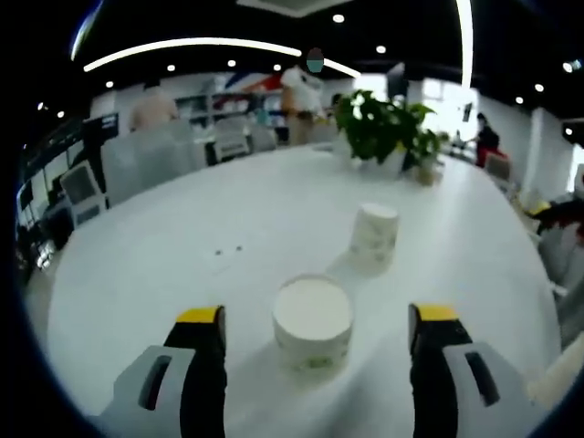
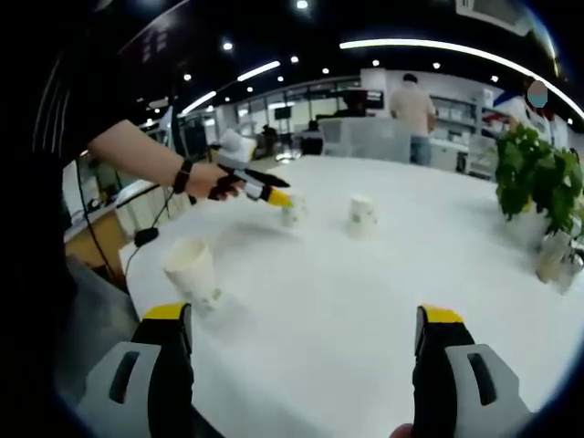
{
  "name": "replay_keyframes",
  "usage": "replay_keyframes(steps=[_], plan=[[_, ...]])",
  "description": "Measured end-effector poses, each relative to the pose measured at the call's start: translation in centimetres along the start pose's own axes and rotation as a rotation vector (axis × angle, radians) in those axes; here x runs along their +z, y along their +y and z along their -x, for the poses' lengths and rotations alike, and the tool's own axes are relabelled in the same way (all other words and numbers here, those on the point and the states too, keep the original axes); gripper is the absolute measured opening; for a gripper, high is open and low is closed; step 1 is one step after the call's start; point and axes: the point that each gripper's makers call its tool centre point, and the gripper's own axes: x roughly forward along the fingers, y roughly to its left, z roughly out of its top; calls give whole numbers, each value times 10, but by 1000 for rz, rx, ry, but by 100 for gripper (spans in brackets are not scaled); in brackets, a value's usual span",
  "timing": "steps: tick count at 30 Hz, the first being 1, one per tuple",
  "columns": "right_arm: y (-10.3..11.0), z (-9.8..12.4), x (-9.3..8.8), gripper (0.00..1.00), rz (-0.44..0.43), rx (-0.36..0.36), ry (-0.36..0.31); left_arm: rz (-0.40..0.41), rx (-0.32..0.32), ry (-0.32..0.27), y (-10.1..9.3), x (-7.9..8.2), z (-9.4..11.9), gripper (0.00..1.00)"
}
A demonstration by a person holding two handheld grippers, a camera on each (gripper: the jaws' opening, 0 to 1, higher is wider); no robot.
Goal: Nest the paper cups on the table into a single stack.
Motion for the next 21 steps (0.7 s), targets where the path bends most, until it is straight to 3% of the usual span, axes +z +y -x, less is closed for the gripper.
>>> replay_keyframes(steps=[5,9,14,17,21], plan=[[-2,0,-2,100,-10,-2,2,-5,-23,6,-4,-2,-2,73],[-4,0,-2,100,-8,-6,3,-33,-24,20,-2,-3,-4,60],[-8,1,4,100,-26,-15,-13,-14,-40,30,-3,-5,-7,54],[-12,1,12,100,-65,-27,-40,-68,-33,36,-1,-6,-7,44],[-13,0,17,100,-69,-29,-52,-41,-41,42,-1,-8,-9,43]])
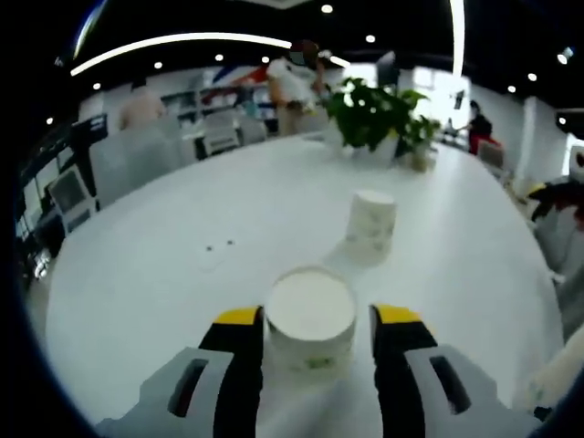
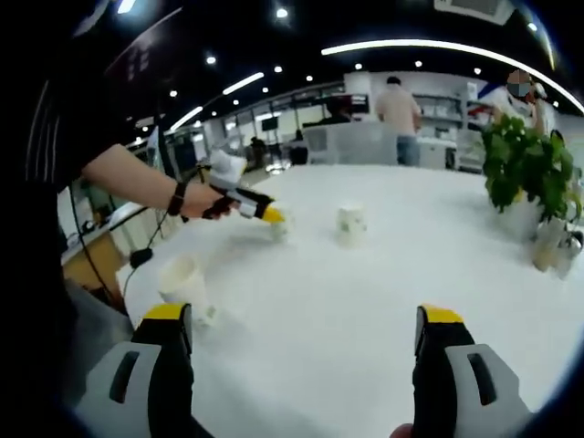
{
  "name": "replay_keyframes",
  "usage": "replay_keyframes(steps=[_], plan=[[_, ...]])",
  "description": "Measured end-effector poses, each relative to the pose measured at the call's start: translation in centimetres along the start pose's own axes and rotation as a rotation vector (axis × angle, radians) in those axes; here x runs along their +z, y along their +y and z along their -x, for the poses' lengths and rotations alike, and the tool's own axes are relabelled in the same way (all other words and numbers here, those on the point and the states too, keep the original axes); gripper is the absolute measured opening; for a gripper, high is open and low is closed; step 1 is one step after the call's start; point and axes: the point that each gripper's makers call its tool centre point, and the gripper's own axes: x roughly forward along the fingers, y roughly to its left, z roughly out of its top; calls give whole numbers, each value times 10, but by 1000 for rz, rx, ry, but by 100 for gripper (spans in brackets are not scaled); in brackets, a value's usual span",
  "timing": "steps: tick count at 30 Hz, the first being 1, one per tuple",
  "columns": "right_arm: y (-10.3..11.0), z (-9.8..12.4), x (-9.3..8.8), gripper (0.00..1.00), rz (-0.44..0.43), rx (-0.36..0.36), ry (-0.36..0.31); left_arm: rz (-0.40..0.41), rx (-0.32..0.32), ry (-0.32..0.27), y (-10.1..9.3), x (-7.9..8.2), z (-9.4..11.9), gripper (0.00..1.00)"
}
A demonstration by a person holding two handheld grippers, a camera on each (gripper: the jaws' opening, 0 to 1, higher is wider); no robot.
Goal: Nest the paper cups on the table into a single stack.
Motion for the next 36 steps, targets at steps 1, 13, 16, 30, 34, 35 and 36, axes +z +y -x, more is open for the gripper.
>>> replay_keyframes(steps=[1,13,16,30,34,35,36], plan=[[0,0,0,100,2,1,0,-5,0,1,0,0,0,42],[7,-6,-7,100,-17,14,9,28,-3,16,0,-4,3,38],[8,-7,-7,100,-17,14,7,6,-8,-1,-3,2,4,38],[8,0,2,100,-19,0,-23,-21,0,-38,-8,38,32,38],[13,3,7,100,-9,3,-37,-1,-1,-49,-10,51,44,38],[15,4,8,100,-9,8,-41,8,-4,-49,-12,55,49,38],[16,4,8,100,-8,11,-42,7,-5,-53,-14,57,52,37]])
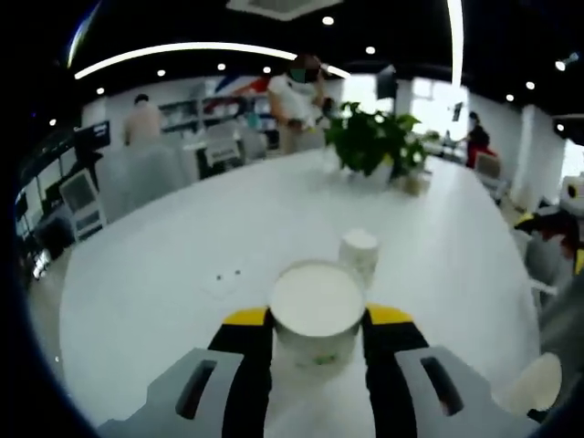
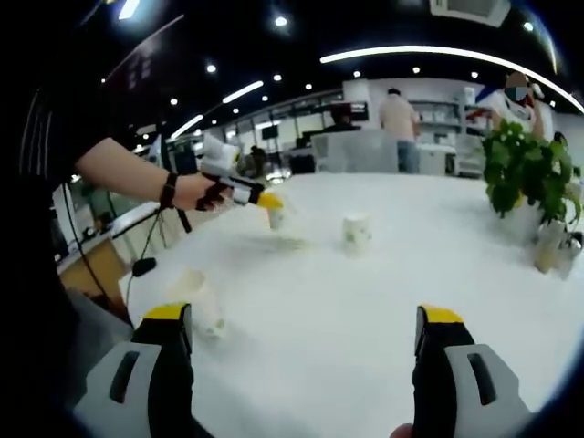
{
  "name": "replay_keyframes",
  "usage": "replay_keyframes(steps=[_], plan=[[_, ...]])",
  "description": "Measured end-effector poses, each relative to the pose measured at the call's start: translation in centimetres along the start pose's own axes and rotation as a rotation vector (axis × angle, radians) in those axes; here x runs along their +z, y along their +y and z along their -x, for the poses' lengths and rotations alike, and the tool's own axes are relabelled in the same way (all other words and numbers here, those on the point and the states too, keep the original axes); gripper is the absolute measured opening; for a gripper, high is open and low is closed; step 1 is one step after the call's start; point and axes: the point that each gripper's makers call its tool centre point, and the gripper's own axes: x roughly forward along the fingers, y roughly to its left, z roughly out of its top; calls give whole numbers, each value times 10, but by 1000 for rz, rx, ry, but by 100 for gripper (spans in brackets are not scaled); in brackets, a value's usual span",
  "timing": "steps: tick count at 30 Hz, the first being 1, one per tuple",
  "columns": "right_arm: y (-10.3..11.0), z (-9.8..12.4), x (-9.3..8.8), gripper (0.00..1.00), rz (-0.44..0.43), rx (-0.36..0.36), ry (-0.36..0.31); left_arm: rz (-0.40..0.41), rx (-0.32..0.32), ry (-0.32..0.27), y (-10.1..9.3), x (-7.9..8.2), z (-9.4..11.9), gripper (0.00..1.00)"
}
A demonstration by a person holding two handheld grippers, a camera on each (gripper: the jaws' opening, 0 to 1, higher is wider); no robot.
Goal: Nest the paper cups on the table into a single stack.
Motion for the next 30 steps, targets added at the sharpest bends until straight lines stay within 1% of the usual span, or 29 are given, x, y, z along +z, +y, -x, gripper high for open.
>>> replay_keyframes(steps=[6,10,14,15,17,19,23,24,26,30], plan=[[16,6,11,100,29,30,-17,-4,-28,-33,-20,25,22,37],[24,12,16,100,40,41,-30,-32,-57,-54,-37,39,35,37],[29,17,16,100,41,49,-35,-47,-73,-50,-47,45,43,37],[31,18,15,100,44,50,-36,-44,-82,-38,-51,45,45,37],[33,21,16,100,44,52,-42,-55,-104,-36,-59,47,48,37],[34,23,16,100,41,50,-48,-59,-109,-31,-63,48,51,37],[36,26,18,100,36,46,-60,-53,-135,-46,-76,57,58,37],[37,27,18,100,35,46,-62,-48,-148,-62,-80,62,61,37],[38,28,20,100,34,45,-69,-52,-168,-73,-87,67,66,37],[41,29,22,100,31,46,-78,-61,-185,-88,-94,75,75,37]])
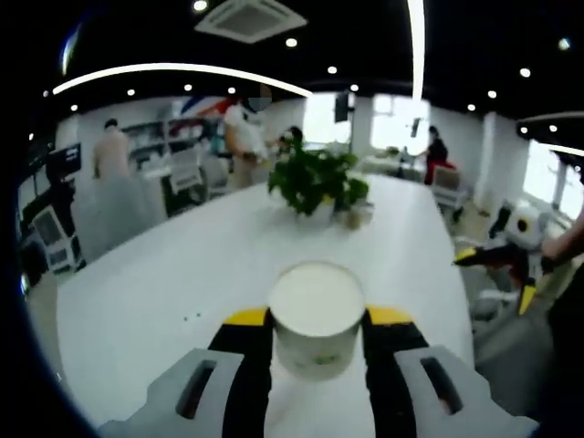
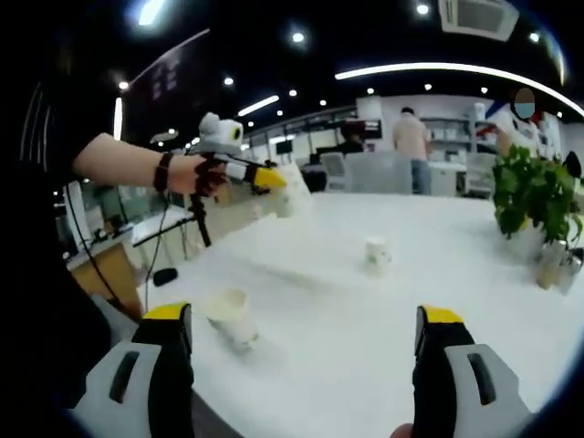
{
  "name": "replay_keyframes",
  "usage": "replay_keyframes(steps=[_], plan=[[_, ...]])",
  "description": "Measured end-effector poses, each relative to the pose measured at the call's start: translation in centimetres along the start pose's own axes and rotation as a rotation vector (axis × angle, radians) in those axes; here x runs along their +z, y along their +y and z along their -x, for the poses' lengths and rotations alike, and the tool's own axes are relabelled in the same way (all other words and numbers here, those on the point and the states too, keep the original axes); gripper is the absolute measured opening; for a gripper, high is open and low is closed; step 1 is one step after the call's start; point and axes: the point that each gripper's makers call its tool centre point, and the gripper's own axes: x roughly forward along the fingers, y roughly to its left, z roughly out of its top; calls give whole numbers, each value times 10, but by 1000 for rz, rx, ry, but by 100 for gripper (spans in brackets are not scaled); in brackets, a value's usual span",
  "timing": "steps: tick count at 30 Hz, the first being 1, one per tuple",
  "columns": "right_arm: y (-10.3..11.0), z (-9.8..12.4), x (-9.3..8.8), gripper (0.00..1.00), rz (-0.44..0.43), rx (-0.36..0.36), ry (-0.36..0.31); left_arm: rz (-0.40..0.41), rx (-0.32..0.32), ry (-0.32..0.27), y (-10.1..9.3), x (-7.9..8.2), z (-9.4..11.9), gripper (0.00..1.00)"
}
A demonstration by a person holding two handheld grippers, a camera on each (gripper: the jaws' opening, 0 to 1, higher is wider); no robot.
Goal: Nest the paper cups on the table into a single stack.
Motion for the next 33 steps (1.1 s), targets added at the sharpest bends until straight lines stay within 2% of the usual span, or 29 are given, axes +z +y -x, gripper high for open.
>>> replay_keyframes(steps=[8,13,18,28,33], plan=[[11,1,0,100,-14,9,-11,-22,-53,-10,-19,16,13,37],[18,-1,1,100,-23,22,-17,-27,-77,-44,-30,32,24,37],[27,-8,6,100,-24,37,-25,-49,-86,-59,-41,39,32,37],[43,-20,17,99,-48,73,-59,-42,-102,-61,-54,34,50,37],[56,-26,21,96,-63,127,-71,-26,-129,-59,-67,27,53,37]])
